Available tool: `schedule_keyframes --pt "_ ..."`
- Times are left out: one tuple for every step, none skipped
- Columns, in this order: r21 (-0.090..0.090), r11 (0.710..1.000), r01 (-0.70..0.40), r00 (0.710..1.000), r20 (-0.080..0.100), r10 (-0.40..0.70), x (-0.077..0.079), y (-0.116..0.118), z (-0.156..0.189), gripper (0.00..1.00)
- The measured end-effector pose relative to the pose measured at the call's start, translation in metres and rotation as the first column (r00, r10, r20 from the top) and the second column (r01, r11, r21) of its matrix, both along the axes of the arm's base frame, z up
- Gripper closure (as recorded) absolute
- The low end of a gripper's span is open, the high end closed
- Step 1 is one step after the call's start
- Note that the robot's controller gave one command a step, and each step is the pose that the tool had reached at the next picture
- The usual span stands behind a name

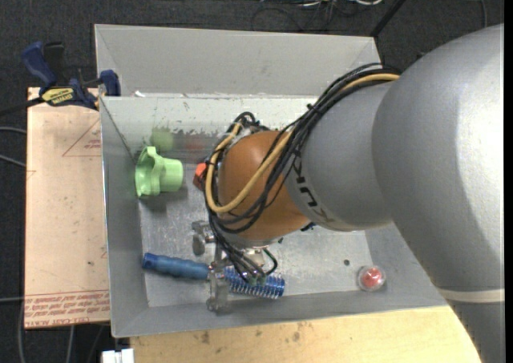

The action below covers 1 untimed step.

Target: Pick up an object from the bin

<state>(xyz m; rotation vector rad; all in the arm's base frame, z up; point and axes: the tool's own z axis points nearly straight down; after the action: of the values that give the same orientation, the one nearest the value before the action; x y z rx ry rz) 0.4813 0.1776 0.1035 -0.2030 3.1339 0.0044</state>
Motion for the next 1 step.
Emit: schedule_keyframes --pt "0.002 0.983 0.185 0.983 0.007 -0.185 0.0034 0.0135 -0.0326 0.0"
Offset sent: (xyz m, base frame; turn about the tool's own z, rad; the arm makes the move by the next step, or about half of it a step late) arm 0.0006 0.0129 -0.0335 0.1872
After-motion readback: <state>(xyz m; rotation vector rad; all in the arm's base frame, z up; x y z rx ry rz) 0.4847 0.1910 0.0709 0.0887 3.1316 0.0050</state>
